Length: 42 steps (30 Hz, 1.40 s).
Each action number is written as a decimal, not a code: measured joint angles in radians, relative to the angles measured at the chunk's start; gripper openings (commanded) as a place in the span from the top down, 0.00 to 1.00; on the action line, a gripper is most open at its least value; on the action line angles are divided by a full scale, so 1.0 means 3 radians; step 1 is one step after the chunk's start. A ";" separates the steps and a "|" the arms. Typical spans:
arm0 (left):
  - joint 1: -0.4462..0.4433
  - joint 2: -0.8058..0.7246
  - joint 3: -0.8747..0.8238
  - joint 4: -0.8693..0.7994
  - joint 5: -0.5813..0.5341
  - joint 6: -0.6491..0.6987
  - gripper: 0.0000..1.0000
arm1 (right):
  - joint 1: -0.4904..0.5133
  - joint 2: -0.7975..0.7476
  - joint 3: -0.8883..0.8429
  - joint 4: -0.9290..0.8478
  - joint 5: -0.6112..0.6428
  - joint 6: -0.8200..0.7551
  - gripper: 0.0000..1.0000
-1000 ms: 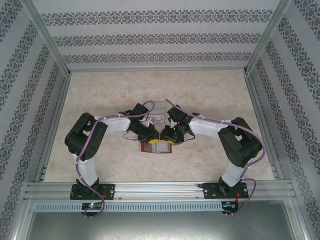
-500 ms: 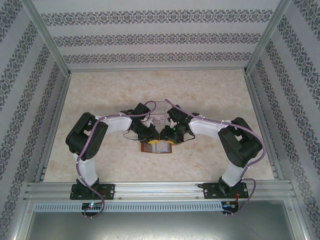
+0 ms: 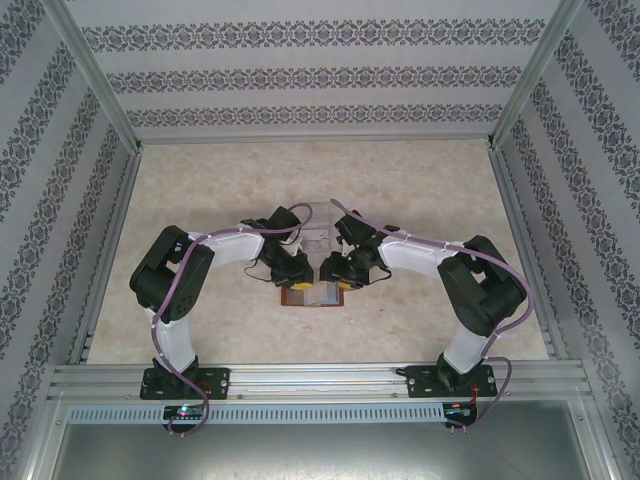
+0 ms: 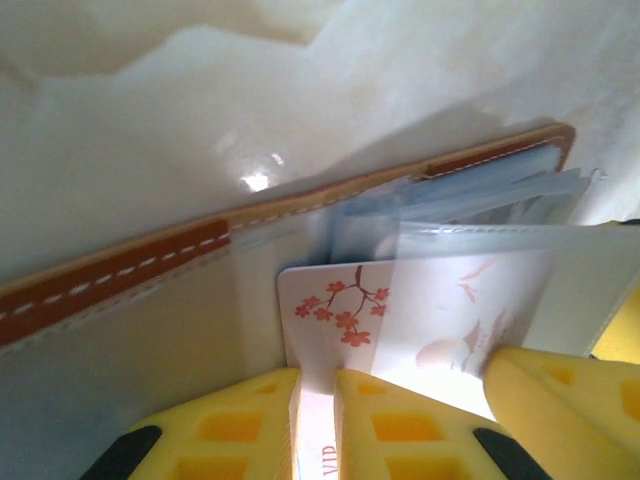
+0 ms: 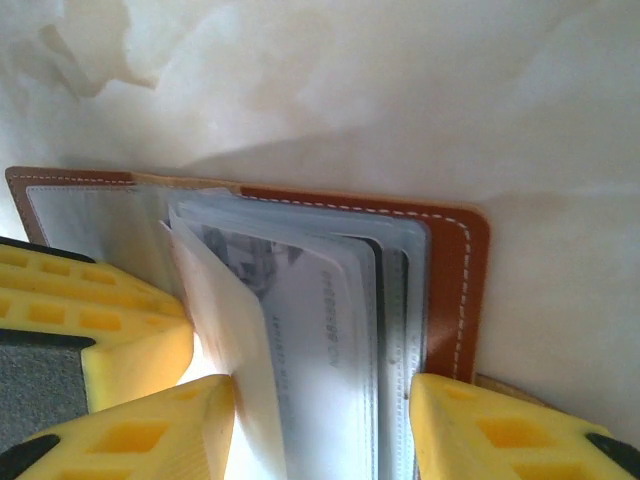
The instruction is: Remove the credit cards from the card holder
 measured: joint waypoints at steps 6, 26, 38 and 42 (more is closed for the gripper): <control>0.0000 -0.0061 0.0000 -0.0072 -0.0064 0.0008 0.81 | 0.0000 0.0000 0.0000 -0.0057 0.0011 0.0000 0.52; 0.0009 -0.0249 -0.0154 0.0108 -0.0055 -0.0142 0.79 | -0.0001 0.0039 0.0004 -0.0145 0.0083 -0.0075 0.73; 0.0009 -0.0242 -0.0280 0.0376 0.0022 -0.0259 0.75 | 0.0000 0.0039 0.0004 -0.0148 0.0086 -0.0075 0.72; 0.0009 -0.0195 -0.0334 0.0502 0.0083 -0.0298 0.77 | 0.0000 0.0039 0.0004 -0.0148 0.0085 -0.0075 0.72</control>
